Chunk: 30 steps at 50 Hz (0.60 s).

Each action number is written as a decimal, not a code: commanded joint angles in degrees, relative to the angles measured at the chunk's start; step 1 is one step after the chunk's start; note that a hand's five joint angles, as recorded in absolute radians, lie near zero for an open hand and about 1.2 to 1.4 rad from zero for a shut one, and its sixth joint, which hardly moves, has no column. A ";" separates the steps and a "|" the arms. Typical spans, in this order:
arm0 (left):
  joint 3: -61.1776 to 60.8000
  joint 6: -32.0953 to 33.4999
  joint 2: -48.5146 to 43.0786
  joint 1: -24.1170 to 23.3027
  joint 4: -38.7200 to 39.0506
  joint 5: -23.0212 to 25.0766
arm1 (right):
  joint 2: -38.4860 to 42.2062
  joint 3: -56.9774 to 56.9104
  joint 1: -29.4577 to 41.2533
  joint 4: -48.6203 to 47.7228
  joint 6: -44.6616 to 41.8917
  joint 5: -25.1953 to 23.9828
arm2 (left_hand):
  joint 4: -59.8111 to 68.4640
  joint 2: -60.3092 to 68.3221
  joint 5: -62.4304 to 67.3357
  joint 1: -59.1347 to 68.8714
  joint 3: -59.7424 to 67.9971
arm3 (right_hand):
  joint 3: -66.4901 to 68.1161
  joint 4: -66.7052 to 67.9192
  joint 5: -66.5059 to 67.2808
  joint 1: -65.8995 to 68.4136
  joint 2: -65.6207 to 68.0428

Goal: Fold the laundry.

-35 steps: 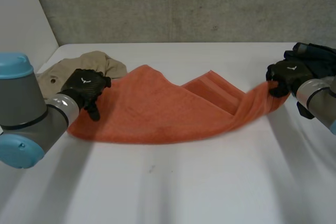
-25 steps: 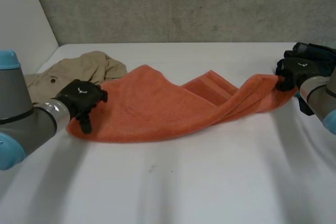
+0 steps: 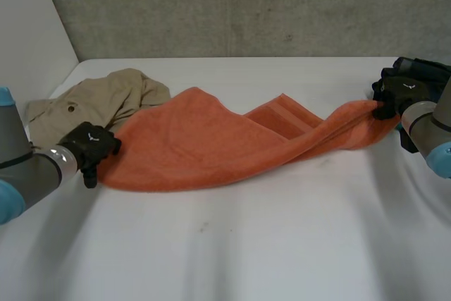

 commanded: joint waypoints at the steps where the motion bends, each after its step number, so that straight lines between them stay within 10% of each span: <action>1: -0.12 0.82 -0.94 -0.04 2.22 0.70 | -0.20 0.45 0.31 0.16 -0.29 -0.38 | 4.24 4.57 4.11 4.71 4.45 | 11.85 11.37 12.98 14.15 12.27; 5: -0.04 -0.14 -1.46 -0.39 4.24 1.57 | -0.37 0.98 0.66 0.16 -0.38 -0.82 | 17.65 17.98 17.52 18.12 17.86 | 11.85 11.37 12.98 14.15 12.27; 8: 0.14 -1.55 -1.29 -0.39 5.47 2.72 | -0.46 1.77 0.84 0.16 -0.55 -1.09 | 54.09 54.41 53.95 54.56 54.30 | 11.85 11.37 12.98 14.15 12.27; 30: 0.58 -37.31 36.75 0.84 3.90 9.40 | -27.34 11.26 -2.94 5.17 -16.98 -10.57 | 54.19 54.51 54.05 54.65 54.39 | 11.85 11.37 12.98 14.15 12.27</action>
